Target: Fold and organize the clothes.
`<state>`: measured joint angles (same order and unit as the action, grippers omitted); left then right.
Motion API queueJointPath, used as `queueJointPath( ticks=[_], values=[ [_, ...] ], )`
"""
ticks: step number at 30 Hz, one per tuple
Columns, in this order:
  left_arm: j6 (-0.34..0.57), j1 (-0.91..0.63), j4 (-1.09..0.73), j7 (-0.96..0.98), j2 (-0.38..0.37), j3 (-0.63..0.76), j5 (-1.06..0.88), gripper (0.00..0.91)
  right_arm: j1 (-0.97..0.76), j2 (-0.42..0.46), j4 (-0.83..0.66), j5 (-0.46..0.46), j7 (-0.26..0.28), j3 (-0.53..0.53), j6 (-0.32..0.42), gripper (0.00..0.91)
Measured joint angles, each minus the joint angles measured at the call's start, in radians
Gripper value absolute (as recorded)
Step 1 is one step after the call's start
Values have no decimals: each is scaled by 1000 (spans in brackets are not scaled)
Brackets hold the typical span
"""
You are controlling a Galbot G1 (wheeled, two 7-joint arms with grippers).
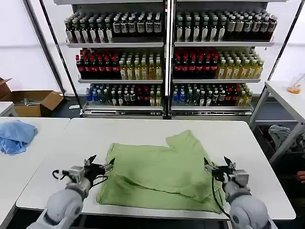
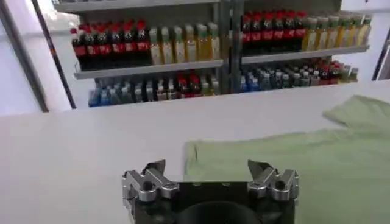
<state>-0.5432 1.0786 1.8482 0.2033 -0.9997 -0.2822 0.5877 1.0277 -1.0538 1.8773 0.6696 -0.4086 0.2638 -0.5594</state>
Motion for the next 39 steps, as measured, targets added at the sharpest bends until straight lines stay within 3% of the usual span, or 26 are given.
queueJointPath(
  ticks=[13, 23, 24, 25, 26, 28, 29, 30, 39],
  values=[
    [-22, -298, -290, 25, -71, 167, 16, 907, -366, -126, -408, 61, -9, -165, -10, 907],
    [-30, -375, -412, 35, -94, 200, 29, 907, -521, -232, -673, 61, 8, -204, -8, 907],
    [-30, -378, -418, 35, -93, 203, 32, 846, -531, -241, -695, 61, 10, -206, -8, 907],
    [-31, -379, -421, 36, -93, 205, 35, 433, -540, -248, -712, 61, 12, -208, -7, 907],
    [-31, -380, -424, 36, -92, 208, 38, 71, -547, -255, -728, 61, 15, -211, -6, 675],
    [-32, -380, -430, 35, -91, 213, 45, 40, -559, -266, -757, 60, 20, -216, 0, 302],
    [-32, -379, -431, 35, -90, 214, 49, 30, -564, -270, -769, 59, 22, -218, 3, 60],
    [-33, -378, -431, 33, -88, 215, 54, 30, -569, -274, -779, 59, 24, -220, 5, 0],
    [-31, -352, -422, 13, -76, 214, 92, 30, -584, -293, -828, 66, 35, -228, 16, 0]
  ],
)
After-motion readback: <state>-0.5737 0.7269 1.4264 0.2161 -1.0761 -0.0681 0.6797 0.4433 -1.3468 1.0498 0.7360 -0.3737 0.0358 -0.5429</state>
